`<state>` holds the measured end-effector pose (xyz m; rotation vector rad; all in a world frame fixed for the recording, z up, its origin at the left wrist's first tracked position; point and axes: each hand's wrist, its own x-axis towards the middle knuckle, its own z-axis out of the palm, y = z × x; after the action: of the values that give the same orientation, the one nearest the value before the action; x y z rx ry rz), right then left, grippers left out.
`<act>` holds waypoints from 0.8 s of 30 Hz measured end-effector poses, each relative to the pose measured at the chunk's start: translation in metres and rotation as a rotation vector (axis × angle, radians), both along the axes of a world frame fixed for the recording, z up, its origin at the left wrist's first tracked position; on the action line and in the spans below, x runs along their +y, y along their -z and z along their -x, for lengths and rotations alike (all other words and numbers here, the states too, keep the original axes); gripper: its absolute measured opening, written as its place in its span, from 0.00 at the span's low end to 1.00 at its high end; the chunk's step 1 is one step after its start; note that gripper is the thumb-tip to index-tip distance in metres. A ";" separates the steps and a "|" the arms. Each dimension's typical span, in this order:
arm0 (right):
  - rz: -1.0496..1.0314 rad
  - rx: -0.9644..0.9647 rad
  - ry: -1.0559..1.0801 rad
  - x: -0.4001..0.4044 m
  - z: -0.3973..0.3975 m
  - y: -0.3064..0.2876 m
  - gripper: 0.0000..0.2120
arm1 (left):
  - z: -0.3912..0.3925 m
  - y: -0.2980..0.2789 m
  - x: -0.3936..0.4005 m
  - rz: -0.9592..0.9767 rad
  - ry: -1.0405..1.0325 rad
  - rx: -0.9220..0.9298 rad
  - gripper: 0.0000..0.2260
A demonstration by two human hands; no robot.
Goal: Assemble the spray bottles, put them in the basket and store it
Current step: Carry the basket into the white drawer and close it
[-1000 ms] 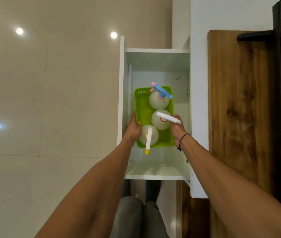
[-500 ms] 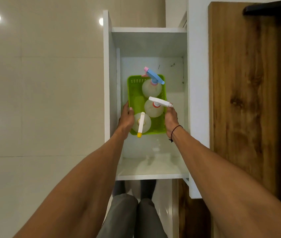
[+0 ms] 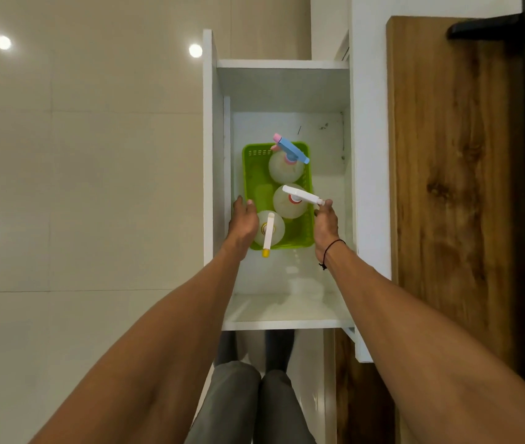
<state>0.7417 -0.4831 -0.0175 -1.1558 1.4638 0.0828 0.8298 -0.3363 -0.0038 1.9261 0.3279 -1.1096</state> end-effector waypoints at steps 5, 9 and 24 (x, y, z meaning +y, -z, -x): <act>-0.004 0.026 0.011 0.017 0.006 -0.041 0.27 | 0.004 -0.051 0.004 -0.040 0.140 -0.104 0.27; -0.022 0.011 0.029 0.029 0.008 -0.076 0.27 | 0.000 -0.095 0.020 -0.080 0.176 -0.237 0.21; -0.073 -0.048 -0.049 0.071 0.024 -0.118 0.25 | 0.026 -0.134 0.078 -0.061 0.103 0.010 0.31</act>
<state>0.7176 -0.4117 0.1005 -1.1269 1.3801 0.1402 0.8035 -0.2584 0.1298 2.0110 0.2729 -1.1888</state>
